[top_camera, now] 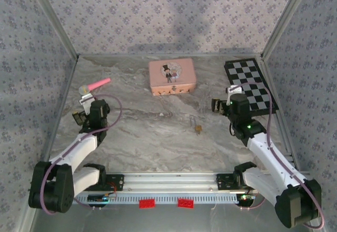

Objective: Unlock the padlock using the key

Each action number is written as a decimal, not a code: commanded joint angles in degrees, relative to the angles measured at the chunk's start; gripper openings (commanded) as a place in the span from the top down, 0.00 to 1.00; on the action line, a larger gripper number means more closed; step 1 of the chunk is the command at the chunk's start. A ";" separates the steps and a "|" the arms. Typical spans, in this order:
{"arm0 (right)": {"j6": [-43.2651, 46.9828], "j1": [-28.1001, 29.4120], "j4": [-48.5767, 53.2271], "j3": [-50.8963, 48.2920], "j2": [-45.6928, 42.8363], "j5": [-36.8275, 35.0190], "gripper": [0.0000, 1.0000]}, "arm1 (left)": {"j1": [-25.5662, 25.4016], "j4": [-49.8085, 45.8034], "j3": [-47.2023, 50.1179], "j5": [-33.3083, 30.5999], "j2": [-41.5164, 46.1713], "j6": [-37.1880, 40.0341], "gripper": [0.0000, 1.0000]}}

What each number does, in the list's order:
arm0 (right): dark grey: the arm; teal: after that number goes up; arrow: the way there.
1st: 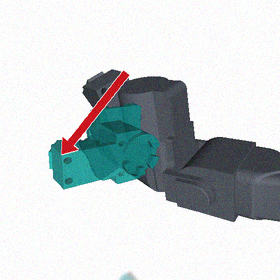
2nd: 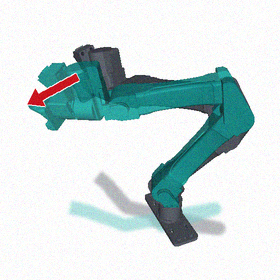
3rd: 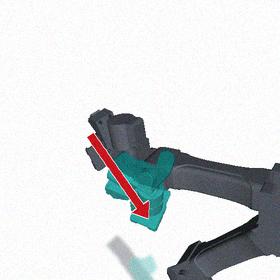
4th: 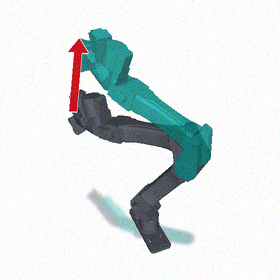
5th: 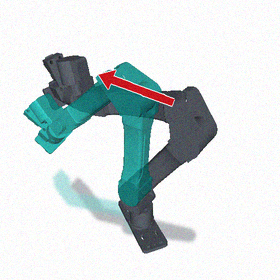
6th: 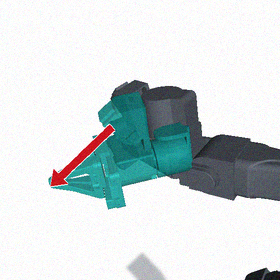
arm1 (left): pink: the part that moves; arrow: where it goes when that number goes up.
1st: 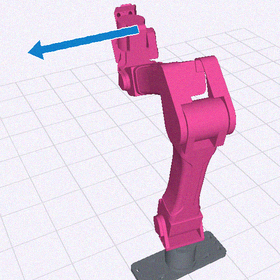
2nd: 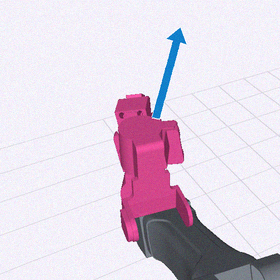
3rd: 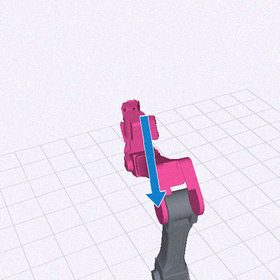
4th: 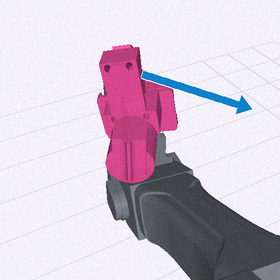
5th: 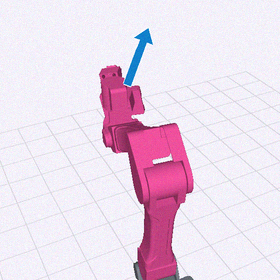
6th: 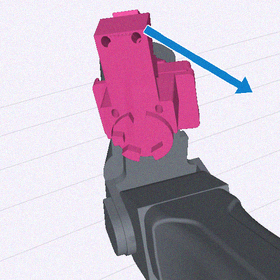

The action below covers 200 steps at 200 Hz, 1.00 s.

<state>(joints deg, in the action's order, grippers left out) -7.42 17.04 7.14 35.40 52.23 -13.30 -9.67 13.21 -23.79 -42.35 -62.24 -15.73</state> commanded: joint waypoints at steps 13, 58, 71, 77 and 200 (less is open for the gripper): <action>1.62 -3.46 -8.92 -5.17 0.38 -3.24 0.10 | 1.95 15.55 3.49 15.15 -3.94 10.67 0.00; 1.01 -9.71 -18.48 -12.07 1.84 -4.63 0.10 | 2.61 26.83 5.08 21.95 -10.97 15.78 0.00; 2.50 -10.11 -20.90 -12.97 2.88 -4.39 0.10 | 2.97 30.25 5.22 24.78 -12.94 18.00 0.00; 3.36 -10.15 -21.56 -13.03 3.47 -4.37 0.10 | 3.02 31.58 4.80 26.60 -14.26 19.63 0.00; 11.80 -10.27 -40.94 -15.72 19.98 -2.10 0.10 | 10.43 33.27 0.04 38.82 -25.73 14.10 0.00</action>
<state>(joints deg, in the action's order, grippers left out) 0.71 7.09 -28.14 20.05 70.72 -16.64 0.64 46.44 -22.90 -5.43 -88.40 -0.69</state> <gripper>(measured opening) 0.901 0.998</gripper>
